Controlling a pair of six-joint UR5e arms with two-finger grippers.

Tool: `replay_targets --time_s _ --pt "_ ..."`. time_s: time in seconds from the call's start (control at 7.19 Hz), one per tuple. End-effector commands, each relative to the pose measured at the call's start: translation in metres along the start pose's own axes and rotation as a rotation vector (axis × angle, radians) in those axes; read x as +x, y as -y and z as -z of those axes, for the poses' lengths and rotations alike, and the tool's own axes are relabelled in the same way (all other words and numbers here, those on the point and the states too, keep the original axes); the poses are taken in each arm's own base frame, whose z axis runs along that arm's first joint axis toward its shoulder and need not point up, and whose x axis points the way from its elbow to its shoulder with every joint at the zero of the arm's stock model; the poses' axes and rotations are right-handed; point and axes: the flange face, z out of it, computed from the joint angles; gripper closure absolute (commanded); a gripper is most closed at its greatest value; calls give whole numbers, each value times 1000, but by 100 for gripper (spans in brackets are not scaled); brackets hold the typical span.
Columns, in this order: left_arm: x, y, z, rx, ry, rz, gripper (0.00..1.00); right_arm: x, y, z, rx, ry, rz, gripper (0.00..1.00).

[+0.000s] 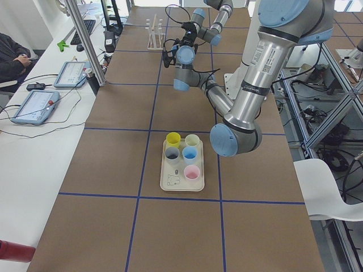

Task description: Transfer IKEA cup to right arm and place on rack

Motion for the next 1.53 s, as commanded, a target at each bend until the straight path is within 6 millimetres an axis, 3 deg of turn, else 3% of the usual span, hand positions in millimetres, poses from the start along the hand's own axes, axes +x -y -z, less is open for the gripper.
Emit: replay_targets --time_s 0.0,0.42,0.7,1.25,1.39 --pt "-4 -8 -8 -13 6 2 100 -1 0 0 1 1 0 2" --pt "-7 -11 -14 -3 8 6 100 -1 2 0 3 3 -3 5" --pt "-7 -12 -14 -5 7 5 100 0 -1 2 -1 0 -21 28" --pt "-8 -11 -15 -4 11 -11 100 0 0 2 1 1 -35 40" --pt "-6 -11 -15 -6 9 -16 67 0 -1 2 -1 0 -35 46"
